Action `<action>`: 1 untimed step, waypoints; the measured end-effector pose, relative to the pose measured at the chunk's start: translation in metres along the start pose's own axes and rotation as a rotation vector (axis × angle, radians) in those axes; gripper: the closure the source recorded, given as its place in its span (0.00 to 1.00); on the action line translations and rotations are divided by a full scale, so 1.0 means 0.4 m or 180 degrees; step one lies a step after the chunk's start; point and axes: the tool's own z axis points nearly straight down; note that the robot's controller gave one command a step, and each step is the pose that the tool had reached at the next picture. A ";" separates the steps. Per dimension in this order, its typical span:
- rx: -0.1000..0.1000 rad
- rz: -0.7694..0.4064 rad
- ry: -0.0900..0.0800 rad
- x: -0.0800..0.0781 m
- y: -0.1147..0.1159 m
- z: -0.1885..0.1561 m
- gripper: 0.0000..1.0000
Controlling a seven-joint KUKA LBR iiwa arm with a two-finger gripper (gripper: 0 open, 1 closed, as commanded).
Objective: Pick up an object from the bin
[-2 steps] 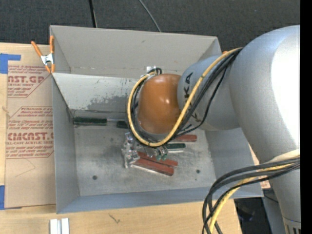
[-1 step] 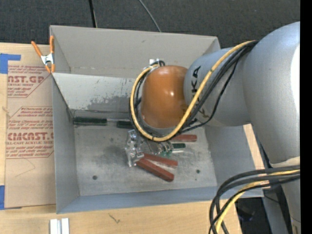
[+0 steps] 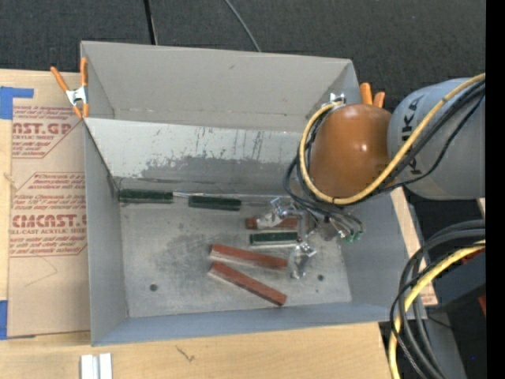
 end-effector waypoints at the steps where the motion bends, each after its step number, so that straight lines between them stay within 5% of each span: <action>1: -0.0011 -0.0016 -0.0006 -0.006 0.012 -0.001 0.00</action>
Offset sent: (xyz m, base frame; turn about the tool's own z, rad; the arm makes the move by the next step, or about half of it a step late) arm -0.0112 0.0191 -0.0437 -0.1770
